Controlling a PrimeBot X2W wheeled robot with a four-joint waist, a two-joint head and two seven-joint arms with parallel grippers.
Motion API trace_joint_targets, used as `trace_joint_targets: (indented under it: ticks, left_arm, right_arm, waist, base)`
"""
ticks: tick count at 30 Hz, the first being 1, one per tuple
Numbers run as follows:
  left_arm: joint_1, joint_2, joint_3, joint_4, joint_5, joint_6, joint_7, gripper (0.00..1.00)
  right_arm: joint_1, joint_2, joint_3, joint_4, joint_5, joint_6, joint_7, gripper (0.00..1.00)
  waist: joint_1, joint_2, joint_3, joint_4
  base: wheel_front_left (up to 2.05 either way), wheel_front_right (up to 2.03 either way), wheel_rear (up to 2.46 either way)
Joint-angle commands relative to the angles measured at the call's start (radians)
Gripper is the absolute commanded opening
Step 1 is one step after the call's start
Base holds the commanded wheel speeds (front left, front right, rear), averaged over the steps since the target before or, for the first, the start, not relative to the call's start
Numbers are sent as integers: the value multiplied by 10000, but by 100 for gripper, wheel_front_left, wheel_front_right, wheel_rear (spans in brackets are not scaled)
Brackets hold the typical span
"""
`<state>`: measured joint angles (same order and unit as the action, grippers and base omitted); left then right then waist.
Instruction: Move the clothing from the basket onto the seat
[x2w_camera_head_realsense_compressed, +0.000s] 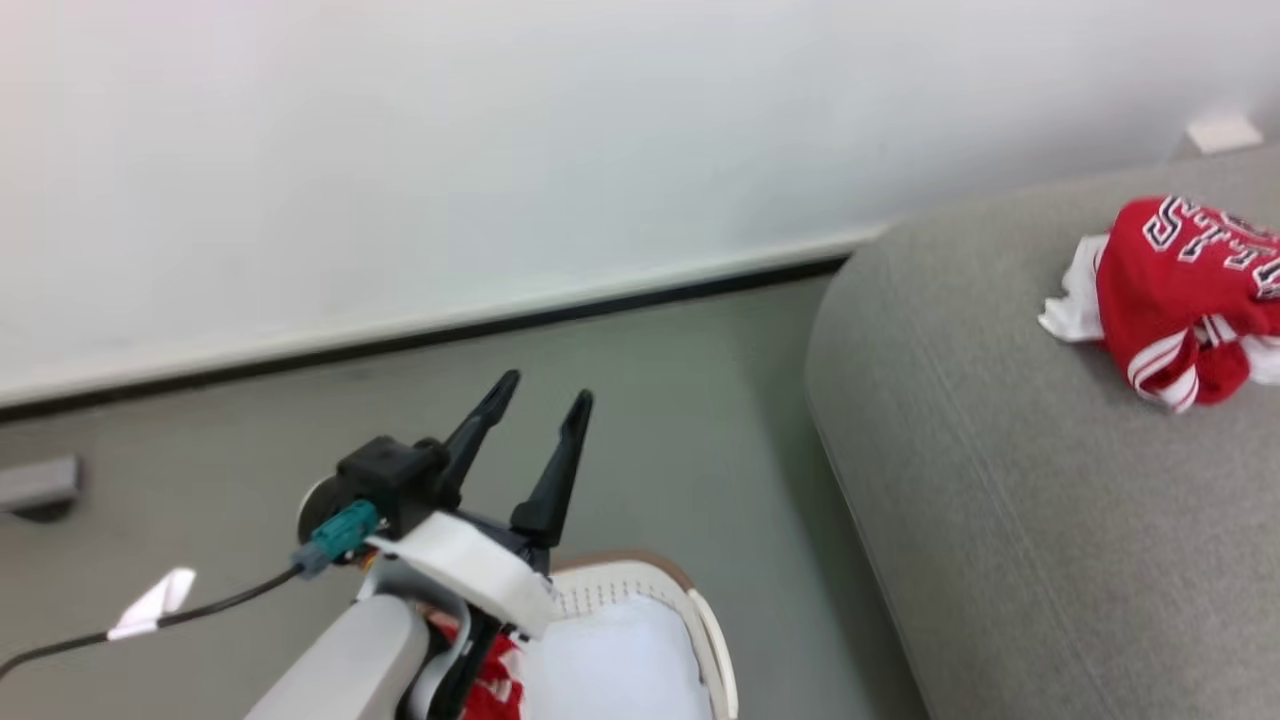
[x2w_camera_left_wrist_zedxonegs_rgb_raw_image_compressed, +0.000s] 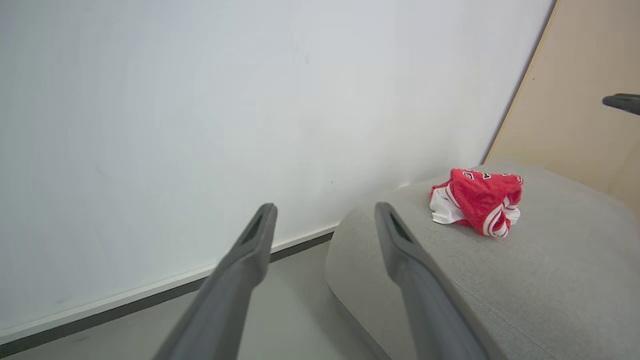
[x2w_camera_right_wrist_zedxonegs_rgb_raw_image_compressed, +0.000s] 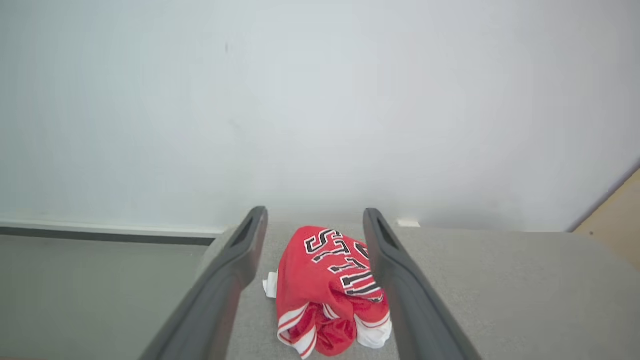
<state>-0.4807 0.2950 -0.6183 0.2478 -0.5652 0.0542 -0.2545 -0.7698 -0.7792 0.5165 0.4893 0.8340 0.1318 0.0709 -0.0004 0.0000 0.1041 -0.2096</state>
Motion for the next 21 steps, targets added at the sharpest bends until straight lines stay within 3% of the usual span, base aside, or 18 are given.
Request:
trace_joint_targets:
  ticks: [1,6,10,13,15,16,17,19,21]
  left_arm:
    - [340,101,140,-37,-85,95,-36,100]
    - [1103,390,665,-194,-149,449,-97,100]
    - [1766,552,1231,-402,-181,651,-100,100]
    - [2341,508,1780,-636,-25,706,-102,100]
    - [2528,469,1967,-730,59,758,-98,100]
    - [2884,308,2349,-869,218,752,-98,100]
    - [2884,308,2349,-869,218,752,-98,100]
    - [3394,33,2908,-1052,493,627,-99,100]
    - [3752,-210,3267,-1138,765,528,-100,100]
  right_arm:
    - [577,184,-158,-331,41,-21,-308,100]
    - [2207,574,-1289,-1421,-597,-21,-1495,100]
    - [3675,1382,-2459,-2265,-1807,-22,-2210,100]
    - [4829,2558,-3262,-2940,-2568,-22,-2488,100]
    - [5175,2906,-3509,-3148,-2801,-22,-2570,100]
    - [5891,3605,-3914,-3507,-3196,-22,-2700,100]
    - [5891,3605,-3914,-3507,-3196,-22,-2700,100]
    - [6826,4666,-4379,-3819,-3573,-22,-2915,100]
    - [7315,5148,-4484,-3848,-3784,-22,-3017,100]
  waist:
    - [4,0,-994,613]
    - [4,0,-1331,1118]
    - [4,0,-1470,1463]
    - [4,0,-1514,1661]
    - [4,0,-1517,1715]
    - [4,0,-1548,1837]
    - [4,0,-1548,1837]
    - [4,0,-1590,2007]
    - [4,0,-1601,2073]
  base:
    - [0,0,0]
    - [0,0,0]
    - [0,0,0]
    - [0,0,0]
    - [0,0,0]
    - [0,0,0]
    - [0,0,0]
    - [0,0,0]
    - [0,0,0]
